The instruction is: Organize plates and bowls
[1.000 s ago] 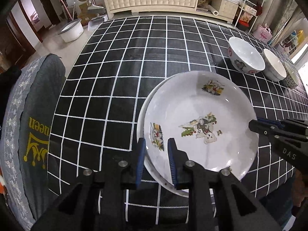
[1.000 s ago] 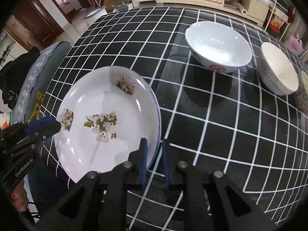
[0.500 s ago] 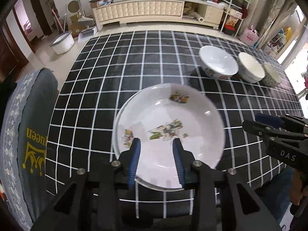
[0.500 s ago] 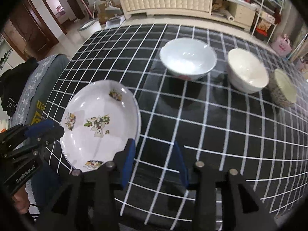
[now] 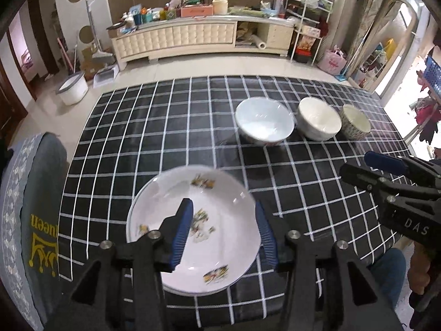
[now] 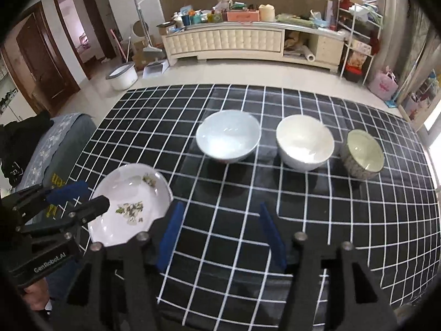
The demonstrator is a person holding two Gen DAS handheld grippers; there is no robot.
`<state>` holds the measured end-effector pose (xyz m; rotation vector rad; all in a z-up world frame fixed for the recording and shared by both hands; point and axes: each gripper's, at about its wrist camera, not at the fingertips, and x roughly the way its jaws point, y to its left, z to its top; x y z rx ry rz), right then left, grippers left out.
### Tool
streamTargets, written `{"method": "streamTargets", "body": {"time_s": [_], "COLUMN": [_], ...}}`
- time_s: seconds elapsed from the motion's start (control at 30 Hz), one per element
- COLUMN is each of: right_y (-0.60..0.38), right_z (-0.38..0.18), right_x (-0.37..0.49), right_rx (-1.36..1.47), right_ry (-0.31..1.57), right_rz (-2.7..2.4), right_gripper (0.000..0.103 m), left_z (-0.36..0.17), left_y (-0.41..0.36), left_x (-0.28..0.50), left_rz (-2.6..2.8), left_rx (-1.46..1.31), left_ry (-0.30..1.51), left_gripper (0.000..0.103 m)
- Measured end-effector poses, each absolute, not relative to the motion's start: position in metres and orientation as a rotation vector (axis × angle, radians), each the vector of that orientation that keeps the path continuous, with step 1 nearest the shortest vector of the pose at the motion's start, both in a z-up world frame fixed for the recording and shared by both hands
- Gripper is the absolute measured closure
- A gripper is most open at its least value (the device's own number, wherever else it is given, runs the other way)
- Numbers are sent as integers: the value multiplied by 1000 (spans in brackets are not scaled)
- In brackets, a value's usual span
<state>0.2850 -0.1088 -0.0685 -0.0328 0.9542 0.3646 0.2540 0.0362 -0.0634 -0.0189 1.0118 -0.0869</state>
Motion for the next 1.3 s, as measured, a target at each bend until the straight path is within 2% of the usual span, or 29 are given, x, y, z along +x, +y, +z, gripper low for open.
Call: {"method": "streamTargets", "body": {"time_s": [0.13,0.37,0.5,0.53,0.6,0.8,1.1,1.3], "right_y": [-109,-122,-125,-125,-127,-122,-116,-100], "right_z": [-64,-54,-46,-45,-47,-59,-97,-121], "right_x": [294,321,328,334,348,390,443,462], "right_rx": [-72,-7,-34,-39,-19,-58,-122,-196], "right_ry": [944,910,774,771,801,909,1075,1142], "right_rz": [378,467,439,420,392,386,413,445], "right_gripper": [39,38,38,34,28,27,27,28], "left_z": [-59,-55,-53,-52,-52,-62,-89,-110], "left_y": [29,20,18,17,16,18,17,5], "left_x": [269,301,322,328,338,377,429,449], "left_rz": [-104,-117,-126,-126,-133,-150,-160,-126], "left_rx": [-27,-7,14,20,24,-6,-40,81], "left_ry": [995,998,995,987,985,1025,1105,1144], "left_gripper": [49,48,47,46,40,34,34,34]}}
